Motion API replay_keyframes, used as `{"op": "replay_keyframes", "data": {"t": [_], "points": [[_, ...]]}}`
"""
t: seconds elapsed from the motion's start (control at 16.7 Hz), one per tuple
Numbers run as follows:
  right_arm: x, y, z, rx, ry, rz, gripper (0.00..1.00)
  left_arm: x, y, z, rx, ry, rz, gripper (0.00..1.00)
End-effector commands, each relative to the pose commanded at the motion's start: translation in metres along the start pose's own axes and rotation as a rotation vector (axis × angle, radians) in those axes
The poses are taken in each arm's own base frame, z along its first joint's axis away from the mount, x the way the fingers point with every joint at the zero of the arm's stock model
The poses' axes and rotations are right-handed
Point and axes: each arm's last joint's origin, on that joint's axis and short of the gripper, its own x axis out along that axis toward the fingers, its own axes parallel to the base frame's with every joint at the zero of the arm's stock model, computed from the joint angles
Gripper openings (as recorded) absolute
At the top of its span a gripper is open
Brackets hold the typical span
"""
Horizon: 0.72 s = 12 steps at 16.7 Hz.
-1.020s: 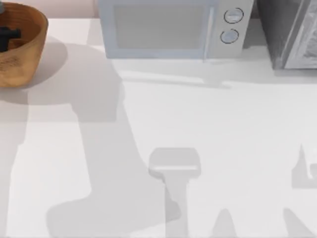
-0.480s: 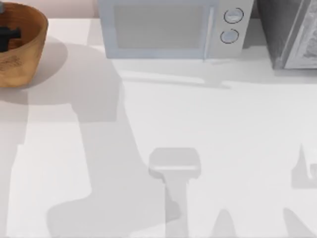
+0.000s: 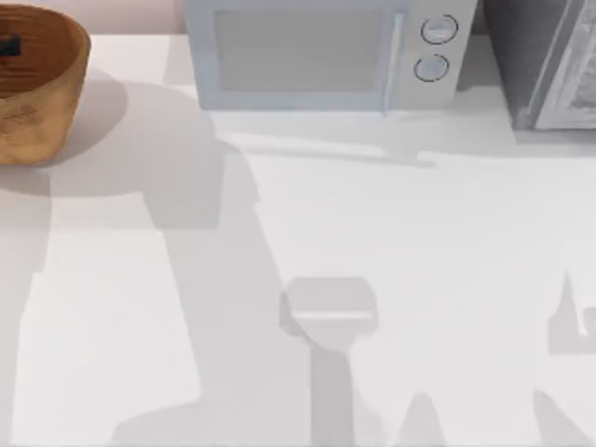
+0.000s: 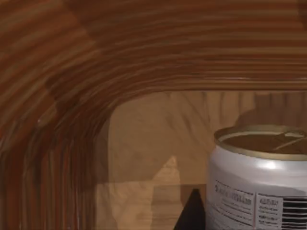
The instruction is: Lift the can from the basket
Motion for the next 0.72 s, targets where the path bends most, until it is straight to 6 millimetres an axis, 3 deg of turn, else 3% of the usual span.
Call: {"op": "replay_keyframes", "data": {"t": [0.18, 0.36, 0.48, 0.6, 0.72], "points": [[0.0, 0.0, 0.0, 0.0, 0.0, 0.0, 1.0, -0.05, 0.001, -0.009, 0.013, -0.115, 0.058, 0.0], [0.0, 0.0, 0.0, 0.0, 0.0, 0.0, 1.0, -0.116, -0.01, -0.039, 0.029, -0.271, 0.124, 0.0], [0.0, 0.0, 0.0, 0.0, 0.0, 0.0, 1.0, -0.164, -0.025, -0.074, 0.041, -0.404, 0.169, 0.0], [0.0, 0.0, 0.0, 0.0, 0.0, 0.0, 1.0, -0.205, -0.044, -0.122, 0.05, -0.557, 0.21, 0.0], [0.0, 0.0, 0.0, 0.0, 0.0, 0.0, 1.0, -0.229, -0.064, -0.18, 0.057, -0.709, 0.237, 0.0]]}}
